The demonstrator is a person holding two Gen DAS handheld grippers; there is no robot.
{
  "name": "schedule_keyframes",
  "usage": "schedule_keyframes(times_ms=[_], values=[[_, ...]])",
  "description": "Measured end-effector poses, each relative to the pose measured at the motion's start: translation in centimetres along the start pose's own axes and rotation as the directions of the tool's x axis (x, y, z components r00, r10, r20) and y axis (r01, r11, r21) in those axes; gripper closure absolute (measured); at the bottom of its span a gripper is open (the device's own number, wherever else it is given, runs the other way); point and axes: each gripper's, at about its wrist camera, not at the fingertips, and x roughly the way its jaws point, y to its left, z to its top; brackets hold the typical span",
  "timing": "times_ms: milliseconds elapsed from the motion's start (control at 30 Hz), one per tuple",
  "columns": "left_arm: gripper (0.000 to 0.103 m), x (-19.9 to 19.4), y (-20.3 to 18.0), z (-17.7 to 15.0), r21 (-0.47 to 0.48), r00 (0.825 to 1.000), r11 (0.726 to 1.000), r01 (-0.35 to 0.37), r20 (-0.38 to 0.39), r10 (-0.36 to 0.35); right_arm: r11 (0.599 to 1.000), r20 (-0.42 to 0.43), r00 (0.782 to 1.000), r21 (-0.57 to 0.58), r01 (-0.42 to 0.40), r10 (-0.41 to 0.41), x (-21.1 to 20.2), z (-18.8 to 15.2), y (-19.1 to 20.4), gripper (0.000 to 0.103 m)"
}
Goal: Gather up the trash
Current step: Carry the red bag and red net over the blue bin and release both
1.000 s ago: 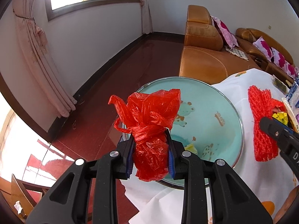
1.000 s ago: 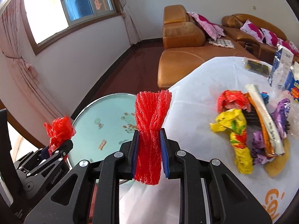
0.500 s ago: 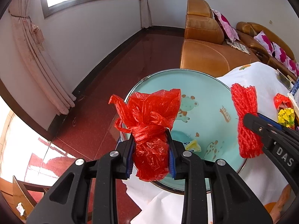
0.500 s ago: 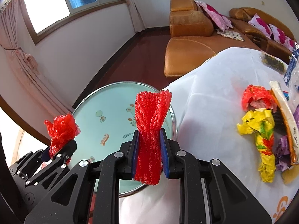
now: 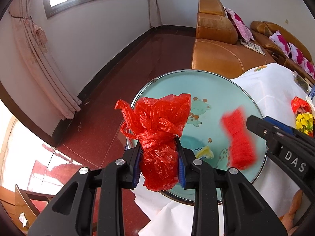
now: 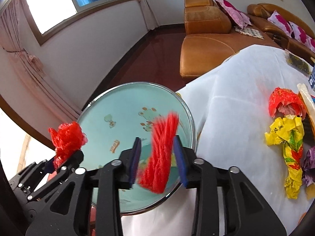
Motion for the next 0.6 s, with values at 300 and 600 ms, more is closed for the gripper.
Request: schedule_keyframes(times_ms=[300,600], values=[[0.045,-0.5,0.2,0.1,-0.017,1.0,1.0,-0.011,0.013,0.012,0.999,0.072,0.996,0.017,0.048,-0.049,-2.8,-0.1,-0.6,0.054],[0.008,-3.5,-0.1,0.1,-0.018,0.991,1.0,-0.016,0.135,0.018,0.99,0.133,0.983,0.082,0.112,-0.123,-6.2,-0.9,-3.4,0.041]])
